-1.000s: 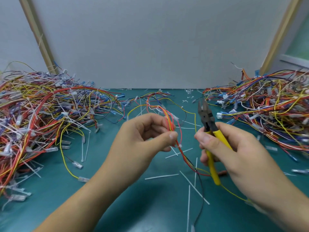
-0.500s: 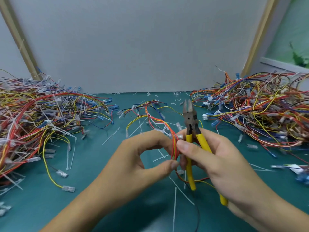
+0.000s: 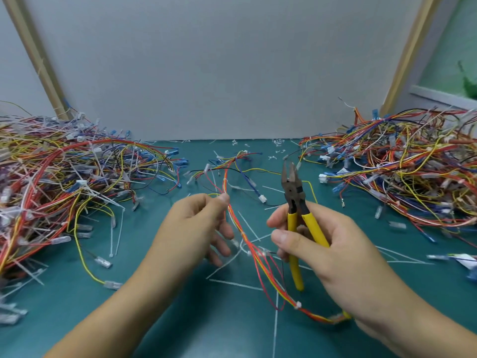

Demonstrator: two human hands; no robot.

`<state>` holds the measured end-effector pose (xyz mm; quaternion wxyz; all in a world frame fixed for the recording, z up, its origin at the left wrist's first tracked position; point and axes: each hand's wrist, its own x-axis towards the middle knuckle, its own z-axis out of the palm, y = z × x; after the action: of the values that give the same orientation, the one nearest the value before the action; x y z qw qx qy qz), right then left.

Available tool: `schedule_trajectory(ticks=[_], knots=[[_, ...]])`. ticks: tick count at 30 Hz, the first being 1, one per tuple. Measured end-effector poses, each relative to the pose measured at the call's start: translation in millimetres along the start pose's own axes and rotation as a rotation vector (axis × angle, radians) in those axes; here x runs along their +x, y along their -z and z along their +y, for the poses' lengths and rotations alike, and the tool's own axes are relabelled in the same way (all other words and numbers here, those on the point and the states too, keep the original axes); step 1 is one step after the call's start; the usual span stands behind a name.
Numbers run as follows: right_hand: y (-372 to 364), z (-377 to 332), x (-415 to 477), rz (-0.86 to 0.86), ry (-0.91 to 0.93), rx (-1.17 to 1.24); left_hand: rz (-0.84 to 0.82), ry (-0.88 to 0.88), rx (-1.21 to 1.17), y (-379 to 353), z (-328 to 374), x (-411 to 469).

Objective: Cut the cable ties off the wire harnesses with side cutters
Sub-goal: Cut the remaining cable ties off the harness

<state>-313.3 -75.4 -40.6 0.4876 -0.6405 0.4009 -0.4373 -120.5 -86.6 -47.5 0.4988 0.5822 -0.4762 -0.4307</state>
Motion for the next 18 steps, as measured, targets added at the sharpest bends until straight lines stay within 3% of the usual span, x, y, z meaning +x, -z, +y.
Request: schedule_trajectory(ticks=[4,8,12,18], knots=[[0.7,1.1,2.0,-0.006,-0.072,0.015,-0.068,0.072,0.374,4.5,-10.0,6.4],[-0.4,0.7,2.1,-0.014,-0.128,0.070,-0.196,0.083,0.428,3.3,-12.7,6.8],[-0.3,0.3,2.1,-0.010,-0.142,0.068,-0.291,0.111,0.255,5.2,-9.8,5.3],[6.6,-9.2,3.0,-0.045,-0.176,0.122,-0.242,-0.007,-0.206,11.8,6.3,0.9]])
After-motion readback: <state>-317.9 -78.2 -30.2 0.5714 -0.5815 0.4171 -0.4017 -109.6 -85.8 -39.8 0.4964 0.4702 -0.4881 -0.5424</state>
